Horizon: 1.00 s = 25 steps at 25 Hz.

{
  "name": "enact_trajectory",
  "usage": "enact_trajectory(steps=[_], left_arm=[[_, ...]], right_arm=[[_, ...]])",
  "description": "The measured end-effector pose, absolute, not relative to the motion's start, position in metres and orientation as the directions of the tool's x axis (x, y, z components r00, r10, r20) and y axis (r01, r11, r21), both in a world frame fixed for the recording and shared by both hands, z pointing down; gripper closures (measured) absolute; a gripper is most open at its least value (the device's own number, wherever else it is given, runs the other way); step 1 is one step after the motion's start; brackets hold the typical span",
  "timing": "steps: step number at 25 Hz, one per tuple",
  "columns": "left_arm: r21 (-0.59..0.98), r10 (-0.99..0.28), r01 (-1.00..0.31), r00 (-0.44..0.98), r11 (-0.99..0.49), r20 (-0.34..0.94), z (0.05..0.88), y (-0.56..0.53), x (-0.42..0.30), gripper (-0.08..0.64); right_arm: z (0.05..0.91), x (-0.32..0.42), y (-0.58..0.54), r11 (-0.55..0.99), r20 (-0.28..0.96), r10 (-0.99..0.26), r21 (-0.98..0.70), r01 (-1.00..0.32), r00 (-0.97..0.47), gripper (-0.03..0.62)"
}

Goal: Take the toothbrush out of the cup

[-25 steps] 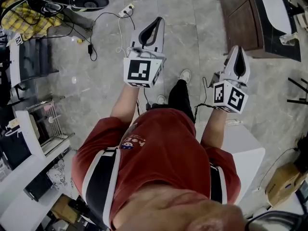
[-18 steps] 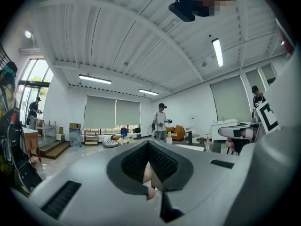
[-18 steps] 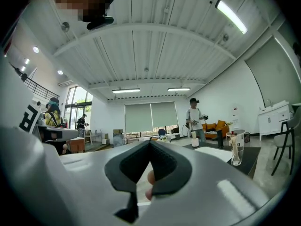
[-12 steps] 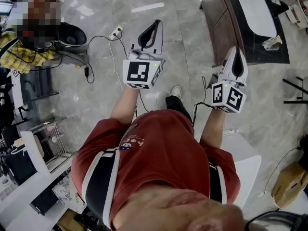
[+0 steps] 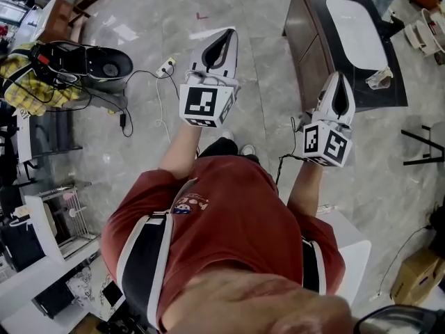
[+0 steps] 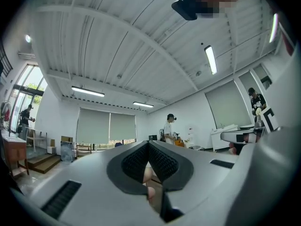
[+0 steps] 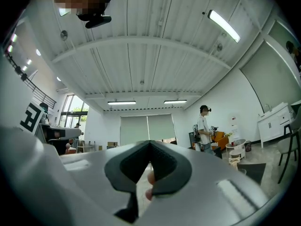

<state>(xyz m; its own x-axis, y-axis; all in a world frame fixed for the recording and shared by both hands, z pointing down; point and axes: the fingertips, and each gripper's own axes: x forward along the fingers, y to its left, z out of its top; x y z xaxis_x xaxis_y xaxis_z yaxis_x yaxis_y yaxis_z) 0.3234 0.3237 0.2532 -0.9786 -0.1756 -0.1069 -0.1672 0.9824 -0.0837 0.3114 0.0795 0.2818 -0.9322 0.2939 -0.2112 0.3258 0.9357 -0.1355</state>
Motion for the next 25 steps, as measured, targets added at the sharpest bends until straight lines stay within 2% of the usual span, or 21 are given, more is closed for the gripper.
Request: enact_trajectory(steps=[11, 25], left_arm=[[-0.052, -0.206, -0.201, -0.973, 0.978, -0.103, 0.277, 0.344, 0.258, 0.555], [0.031, -0.276, -0.277, -0.960, 0.960, -0.035, 0.316, 0.398, 0.114, 0.555]], right_arm=[[0.285, 0.252, 0.112, 0.944, -0.210, 0.296, -0.085, 0.319, -0.932, 0.581], [0.317, 0.125, 0.168, 0.972, -0.073, 0.226, -0.054, 0.230, -0.971, 0.581]])
